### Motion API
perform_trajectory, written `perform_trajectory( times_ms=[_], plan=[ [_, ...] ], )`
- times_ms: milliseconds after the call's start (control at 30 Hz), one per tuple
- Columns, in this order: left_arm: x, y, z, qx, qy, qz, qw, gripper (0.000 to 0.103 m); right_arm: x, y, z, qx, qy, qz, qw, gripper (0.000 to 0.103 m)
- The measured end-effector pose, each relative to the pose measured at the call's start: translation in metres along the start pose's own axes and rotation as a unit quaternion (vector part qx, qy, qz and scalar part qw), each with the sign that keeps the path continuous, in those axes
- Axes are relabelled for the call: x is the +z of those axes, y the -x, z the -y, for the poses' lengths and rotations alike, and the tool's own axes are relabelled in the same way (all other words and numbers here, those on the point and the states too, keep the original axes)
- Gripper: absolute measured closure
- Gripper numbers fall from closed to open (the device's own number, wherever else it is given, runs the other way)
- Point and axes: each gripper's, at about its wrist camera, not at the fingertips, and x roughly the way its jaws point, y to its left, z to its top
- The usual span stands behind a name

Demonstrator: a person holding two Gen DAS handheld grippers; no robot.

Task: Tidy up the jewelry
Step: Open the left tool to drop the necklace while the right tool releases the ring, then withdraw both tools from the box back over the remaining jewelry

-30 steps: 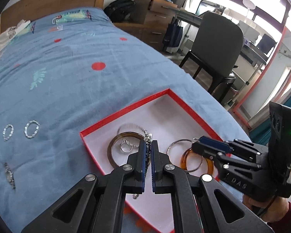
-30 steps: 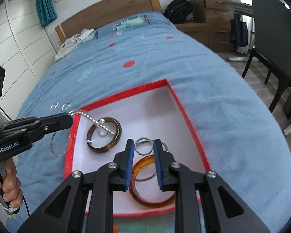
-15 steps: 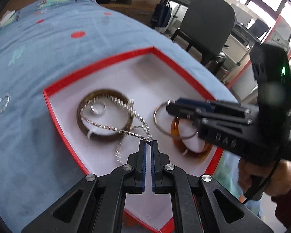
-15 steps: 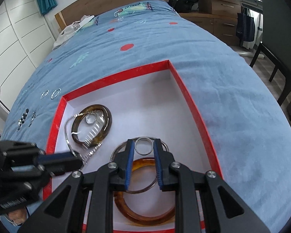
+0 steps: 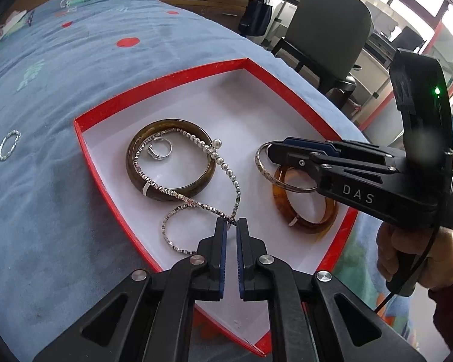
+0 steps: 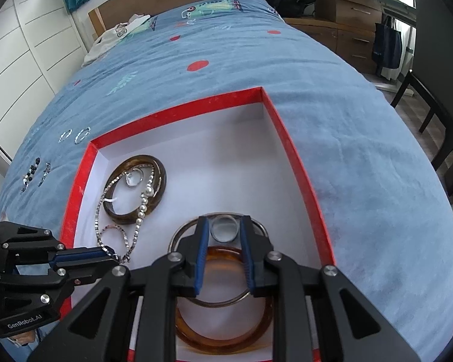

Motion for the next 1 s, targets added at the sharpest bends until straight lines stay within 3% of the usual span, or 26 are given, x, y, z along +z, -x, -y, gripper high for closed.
perform_trajectory(
  times_ms=[133,300,633,1000],
  plan=[
    [0.001,0.007,0.001,0.015,-0.005,0.007,0.9998,0.076,-0.001,0.006,-0.001,-0.001,-0.002,-0.001,1.0,0.082],
    [-0.001,0.026,0.004,0.02,-0.001,0.017,0.9997,0.074,-0.003,0.031,-0.002,0.002,-0.009,0.016,1.0,0.082],
    [-0.022,0.102,0.019,0.046,0.006,0.067,0.9967,0.056,-0.01,0.122,-0.013,-0.008,-0.013,0.071,0.997,0.082],
    [-0.1,0.209,-0.009,0.122,0.045,0.119,0.9842,0.051,-0.026,0.206,-0.064,0.001,0.009,0.125,0.992,0.082]
  ],
)
